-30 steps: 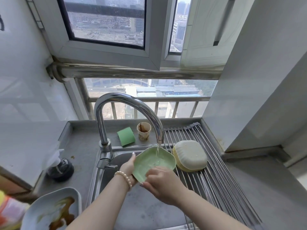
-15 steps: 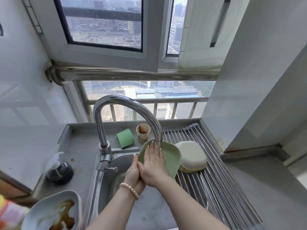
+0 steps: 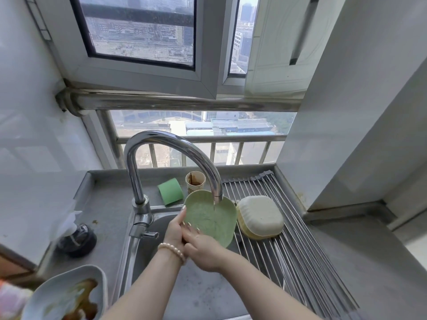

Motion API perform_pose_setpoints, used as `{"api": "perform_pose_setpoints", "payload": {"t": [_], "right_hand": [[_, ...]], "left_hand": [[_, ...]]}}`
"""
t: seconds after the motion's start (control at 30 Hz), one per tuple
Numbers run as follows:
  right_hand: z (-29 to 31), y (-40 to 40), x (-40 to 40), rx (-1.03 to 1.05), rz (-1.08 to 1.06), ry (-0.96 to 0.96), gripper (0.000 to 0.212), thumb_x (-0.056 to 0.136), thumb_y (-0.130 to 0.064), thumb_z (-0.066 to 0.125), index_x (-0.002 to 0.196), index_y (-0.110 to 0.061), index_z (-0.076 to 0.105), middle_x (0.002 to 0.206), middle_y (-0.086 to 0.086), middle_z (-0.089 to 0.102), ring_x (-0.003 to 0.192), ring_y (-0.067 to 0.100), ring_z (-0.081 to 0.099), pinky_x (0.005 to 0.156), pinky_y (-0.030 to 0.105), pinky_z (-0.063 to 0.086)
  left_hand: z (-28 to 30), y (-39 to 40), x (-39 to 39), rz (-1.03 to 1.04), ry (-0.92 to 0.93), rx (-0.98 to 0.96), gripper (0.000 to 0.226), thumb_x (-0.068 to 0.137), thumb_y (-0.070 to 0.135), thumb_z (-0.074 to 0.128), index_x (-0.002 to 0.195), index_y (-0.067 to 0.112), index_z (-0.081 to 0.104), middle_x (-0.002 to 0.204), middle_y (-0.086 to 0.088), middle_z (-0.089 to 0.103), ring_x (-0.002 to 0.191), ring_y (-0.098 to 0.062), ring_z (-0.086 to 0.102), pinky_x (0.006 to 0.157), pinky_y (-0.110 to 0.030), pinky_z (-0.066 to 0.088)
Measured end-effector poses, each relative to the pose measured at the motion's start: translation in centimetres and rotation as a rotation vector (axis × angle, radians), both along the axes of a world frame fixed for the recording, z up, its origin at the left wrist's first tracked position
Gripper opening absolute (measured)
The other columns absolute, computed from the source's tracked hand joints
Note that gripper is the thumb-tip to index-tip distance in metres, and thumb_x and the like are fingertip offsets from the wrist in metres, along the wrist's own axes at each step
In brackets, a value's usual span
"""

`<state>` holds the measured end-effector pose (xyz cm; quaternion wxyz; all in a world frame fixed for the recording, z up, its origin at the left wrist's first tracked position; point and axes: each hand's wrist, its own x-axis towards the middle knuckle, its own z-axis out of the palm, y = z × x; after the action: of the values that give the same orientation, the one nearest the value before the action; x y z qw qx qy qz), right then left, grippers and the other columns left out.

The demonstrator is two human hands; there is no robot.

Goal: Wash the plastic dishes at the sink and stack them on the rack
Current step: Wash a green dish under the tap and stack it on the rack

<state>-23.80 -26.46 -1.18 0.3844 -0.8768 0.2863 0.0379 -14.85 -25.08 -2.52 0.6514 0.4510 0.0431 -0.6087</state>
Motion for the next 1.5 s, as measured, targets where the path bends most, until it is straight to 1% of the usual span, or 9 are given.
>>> {"api": "perform_pose_setpoints", "payload": {"t": [0.13, 0.33, 0.43, 0.57, 0.83, 1.0, 1.23, 1.4, 1.5], "right_hand": [[-0.8, 0.0, -2.2, -0.081, -0.046, -0.156, 0.042, 0.095, -0.017, 0.043, 0.137, -0.017, 0.050, 0.141, 0.008, 0.051, 0.132, 0.027, 0.044, 0.108, 0.039, 0.035], [-3.2, -0.7, -4.9, -0.518, -0.034, -0.299, 0.022, 0.081, -0.022, 0.053, 0.095, -0.022, 0.070, 0.089, -0.003, 0.073, 0.077, 0.022, 0.069, 0.058, 0.032, 0.055], [-4.7, -1.9, -6.0, -0.864, 0.029, -0.264, 0.015, 0.069, -0.019, 0.072, 0.084, -0.019, 0.073, 0.096, -0.004, 0.073, 0.092, 0.018, 0.070, 0.082, 0.039, 0.056], [-5.3, -1.4, -6.1, -1.017, -0.070, 0.056, 0.052, 0.050, -0.017, 0.088, 0.098, -0.006, 0.075, 0.102, 0.012, 0.072, 0.106, 0.034, 0.065, 0.096, 0.060, 0.045], [-3.9, 1.2, -2.7, -0.795, -0.239, -0.363, 0.034, 0.033, 0.000, 0.085, 0.056, -0.020, 0.070, 0.052, -0.006, 0.064, 0.046, 0.010, 0.060, 0.072, 0.028, 0.058], [-5.4, 0.0, -4.4, -0.569, -0.252, -0.584, 0.027, 0.059, 0.002, 0.072, 0.075, -0.020, 0.075, 0.076, -0.007, 0.073, 0.066, 0.012, 0.068, 0.057, 0.026, 0.054], [-4.3, -3.7, -7.1, -0.943, -0.009, -0.103, 0.052, 0.047, -0.017, 0.090, 0.096, -0.022, 0.074, 0.113, -0.005, 0.070, 0.117, 0.025, 0.060, 0.105, 0.054, 0.033], [-2.6, -3.9, -6.8, -0.927, -0.100, -0.287, 0.043, 0.032, 0.013, 0.079, 0.056, -0.019, 0.062, 0.065, -0.006, 0.066, 0.100, 0.027, 0.069, 0.092, 0.060, 0.048], [-0.7, -3.4, -6.2, -0.925, -0.137, -0.461, 0.039, 0.043, 0.016, 0.076, 0.055, -0.014, 0.056, 0.070, 0.002, 0.065, 0.105, 0.031, 0.065, 0.090, 0.061, 0.047]], "left_hand": [[0.7, 0.1, 0.5, 0.018, -0.036, 0.028, 0.043, 0.098, 0.038, 0.045, 0.103, 0.000, 0.065, 0.090, -0.021, 0.071, 0.077, -0.034, 0.069, 0.070, -0.042, 0.051], [1.2, 0.1, 1.2, 0.115, -0.160, 0.142, 0.034, 0.091, 0.023, 0.057, 0.115, 0.000, 0.065, 0.108, -0.022, 0.069, 0.097, -0.039, 0.067, 0.078, -0.049, 0.056], [1.5, 0.2, 1.9, 0.124, -0.294, 0.224, 0.024, 0.085, 0.013, 0.062, 0.104, -0.002, 0.067, 0.098, -0.019, 0.071, 0.092, -0.037, 0.068, 0.079, -0.049, 0.056], [1.5, 0.7, 2.5, 0.008, -0.310, 0.286, 0.025, 0.084, 0.007, 0.058, 0.106, -0.003, 0.064, 0.101, -0.021, 0.069, 0.095, -0.038, 0.066, 0.085, -0.050, 0.054], [1.5, 2.7, -3.4, 0.171, -0.292, 0.083, 0.038, 0.078, -0.017, 0.053, 0.113, -0.003, 0.056, 0.089, -0.019, 0.063, 0.080, -0.035, 0.063, 0.078, -0.045, 0.054], [1.2, 2.6, -0.6, 0.118, -0.259, 0.192, 0.043, 0.075, 0.000, 0.048, 0.119, -0.002, 0.051, 0.098, -0.021, 0.061, 0.082, -0.037, 0.062, 0.067, -0.045, 0.054], [2.4, 3.3, 1.3, -0.148, -0.126, 0.189, 0.049, 0.063, 0.001, 0.036, 0.108, -0.002, 0.056, 0.105, -0.023, 0.064, 0.096, -0.041, 0.059, 0.088, -0.054, 0.049], [0.2, 3.3, 1.6, -0.172, -0.037, 0.264, 0.018, 0.091, 0.002, 0.045, 0.104, -0.006, 0.056, 0.084, -0.021, 0.068, 0.076, -0.035, 0.065, 0.059, -0.042, 0.059], [-2.7, 2.7, 0.4, -0.159, -0.373, 0.295, 0.010, 0.091, 0.003, 0.061, 0.100, 0.001, 0.060, 0.079, -0.013, 0.067, 0.065, -0.026, 0.063, 0.045, -0.032, 0.054]]}}
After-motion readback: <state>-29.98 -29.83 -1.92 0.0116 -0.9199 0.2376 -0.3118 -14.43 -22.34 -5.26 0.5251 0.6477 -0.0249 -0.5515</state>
